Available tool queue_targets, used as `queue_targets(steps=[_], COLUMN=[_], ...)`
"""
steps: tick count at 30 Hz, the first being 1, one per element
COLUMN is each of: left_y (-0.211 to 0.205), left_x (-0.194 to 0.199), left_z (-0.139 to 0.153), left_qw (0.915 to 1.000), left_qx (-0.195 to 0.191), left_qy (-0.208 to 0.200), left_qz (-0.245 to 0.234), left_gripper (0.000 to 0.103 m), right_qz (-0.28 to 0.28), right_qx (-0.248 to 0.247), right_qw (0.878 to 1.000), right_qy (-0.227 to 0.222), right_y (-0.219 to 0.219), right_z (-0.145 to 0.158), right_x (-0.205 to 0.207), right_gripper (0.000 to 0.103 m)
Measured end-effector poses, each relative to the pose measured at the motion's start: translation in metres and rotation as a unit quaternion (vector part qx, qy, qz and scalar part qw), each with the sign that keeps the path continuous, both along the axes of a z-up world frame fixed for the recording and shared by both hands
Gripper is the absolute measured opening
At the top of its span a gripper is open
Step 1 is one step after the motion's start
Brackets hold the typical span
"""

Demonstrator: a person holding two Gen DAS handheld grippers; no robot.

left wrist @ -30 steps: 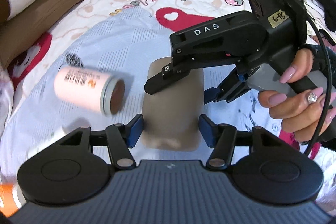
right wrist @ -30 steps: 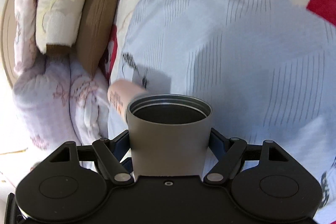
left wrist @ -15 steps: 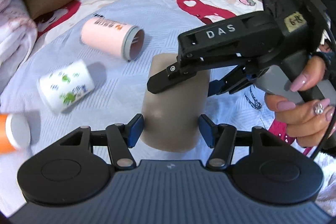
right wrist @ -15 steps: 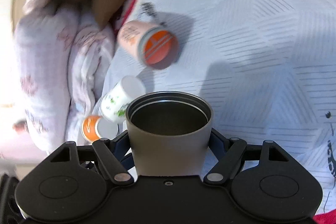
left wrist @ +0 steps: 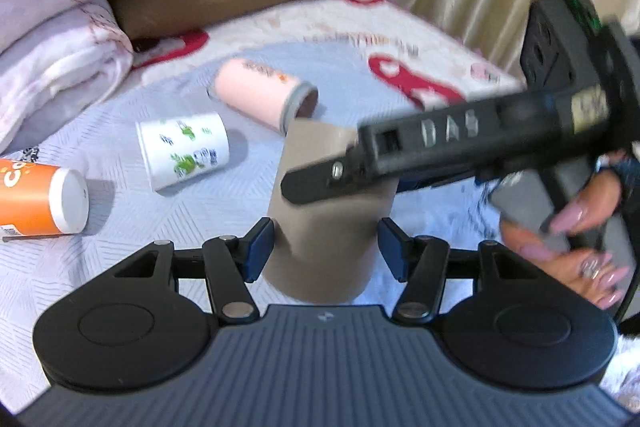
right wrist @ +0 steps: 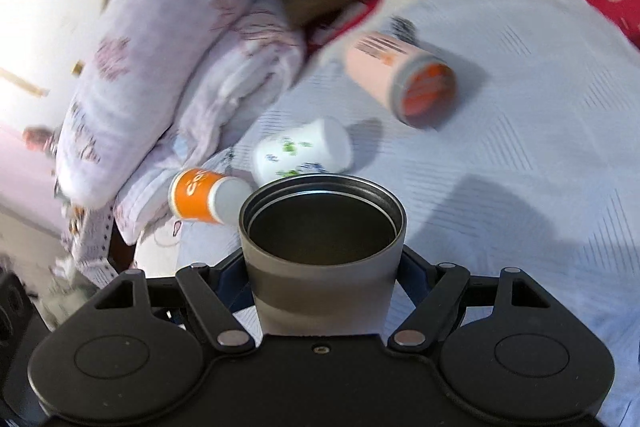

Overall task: Flip cup upright
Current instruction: 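Lower the upright tumbler onto the cloth with both grippers holding it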

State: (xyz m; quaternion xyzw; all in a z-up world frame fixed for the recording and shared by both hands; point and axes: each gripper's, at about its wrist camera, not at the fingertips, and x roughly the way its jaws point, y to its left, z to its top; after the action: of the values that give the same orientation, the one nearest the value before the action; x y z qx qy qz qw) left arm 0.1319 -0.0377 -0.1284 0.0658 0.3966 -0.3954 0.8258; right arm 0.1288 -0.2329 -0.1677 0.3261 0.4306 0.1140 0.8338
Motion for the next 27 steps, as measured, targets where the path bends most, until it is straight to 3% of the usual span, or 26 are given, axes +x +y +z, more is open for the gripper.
queue_targets(steps=[4,8,14,19,27], left_y=[0.016,0.024,0.035,0.045,0.038], left_x=[0.001,0.002,0.002,0.007,0.000], left_z=[0.005,-0.001,-0.012,-0.021,-0.033], left_qw=[0.9988,0.9979,0.9966,0.9931,0.9928], left_qx=[-0.043,-0.060,-0.073,-0.105,-0.075], left_qy=[-0.017,-0.020,-0.031,-0.045,-0.091], left_qz=[0.012,0.017,0.021,0.027,0.019], left_gripper=[0.054,0.054,0.054,0.054,0.054], right_qz=[0.032,0.041,0.065,0.085,0.113], right_qx=[-0.046,-0.045,-0.095,-0.165,-0.234], right_qw=[0.997,0.996,0.989,0.971,0.943], right_qy=[-0.043,-0.065,-0.093,-0.148,-0.207], right_y=[0.018,0.023,0.038,0.053,0.066], right_z=[0.008,0.006,0.005,0.017,0.021], right_x=[-0.002,-0.002,0.004,0.002,0.000], right_gripper=[0.081,0.081,0.081,0.081,0.081])
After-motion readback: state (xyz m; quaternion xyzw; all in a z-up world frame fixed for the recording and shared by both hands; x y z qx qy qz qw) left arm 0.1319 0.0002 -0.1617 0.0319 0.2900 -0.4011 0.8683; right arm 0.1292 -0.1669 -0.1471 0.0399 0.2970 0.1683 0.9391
